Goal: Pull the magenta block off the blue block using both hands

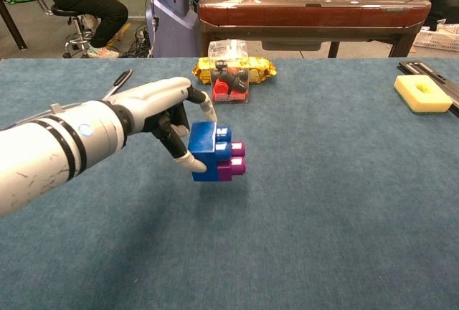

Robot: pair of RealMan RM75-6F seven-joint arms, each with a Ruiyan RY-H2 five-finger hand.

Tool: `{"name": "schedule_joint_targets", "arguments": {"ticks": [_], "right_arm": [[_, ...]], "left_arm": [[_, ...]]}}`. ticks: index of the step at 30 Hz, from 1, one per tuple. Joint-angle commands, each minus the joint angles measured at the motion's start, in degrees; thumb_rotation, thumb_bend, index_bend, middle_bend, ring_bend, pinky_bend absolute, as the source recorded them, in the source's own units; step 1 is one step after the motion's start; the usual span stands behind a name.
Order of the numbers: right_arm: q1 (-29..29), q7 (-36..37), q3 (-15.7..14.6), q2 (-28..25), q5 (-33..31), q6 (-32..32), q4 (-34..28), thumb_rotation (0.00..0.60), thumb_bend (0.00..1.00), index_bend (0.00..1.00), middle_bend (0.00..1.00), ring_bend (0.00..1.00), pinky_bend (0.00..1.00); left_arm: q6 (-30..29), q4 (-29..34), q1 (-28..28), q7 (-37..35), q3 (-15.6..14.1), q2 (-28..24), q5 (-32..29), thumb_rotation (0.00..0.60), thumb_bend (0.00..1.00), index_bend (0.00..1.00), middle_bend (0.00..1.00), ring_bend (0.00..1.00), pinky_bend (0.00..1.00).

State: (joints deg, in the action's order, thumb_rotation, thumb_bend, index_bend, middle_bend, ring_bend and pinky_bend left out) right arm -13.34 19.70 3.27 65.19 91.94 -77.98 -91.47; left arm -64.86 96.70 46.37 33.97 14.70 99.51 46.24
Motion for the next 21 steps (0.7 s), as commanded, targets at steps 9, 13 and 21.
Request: {"name": "schedule_joint_targets", "arguments": {"ticks": [9,13,21], "right_arm": [[-8.06,3.73,3.59,-7.63,-3.12,10.68,-11.93,0.6,0.0,0.18,0.79,0.76,0.9],[-10.99,5.72,4.85,-9.92,-5.66,15.48,-14.48,0.6,0.0,0.18,0.91,0.89,0.99],[-16.48,10.33,7.26,-12.17,-10.89,24.46,-16.64,0.6,0.0,0.2,1.0,1.0,1.0]], "left_arm": [[-3.7,4.59,-1.33,-5.62,6.43,-0.3,-6.05,0.6,0.0,0.71,1.0,1.0,1.0],[-4.41,5.88,-1.8,-8.33,8.88,-0.39,-8.5,0.6,0.0,0.72,1.0,1.0,1.0],[-6.18,8.39,-2.76,-13.24,12.68,-1.3,-10.24,0.6,0.0,0.72,1.0,1.0,1.0]]}}
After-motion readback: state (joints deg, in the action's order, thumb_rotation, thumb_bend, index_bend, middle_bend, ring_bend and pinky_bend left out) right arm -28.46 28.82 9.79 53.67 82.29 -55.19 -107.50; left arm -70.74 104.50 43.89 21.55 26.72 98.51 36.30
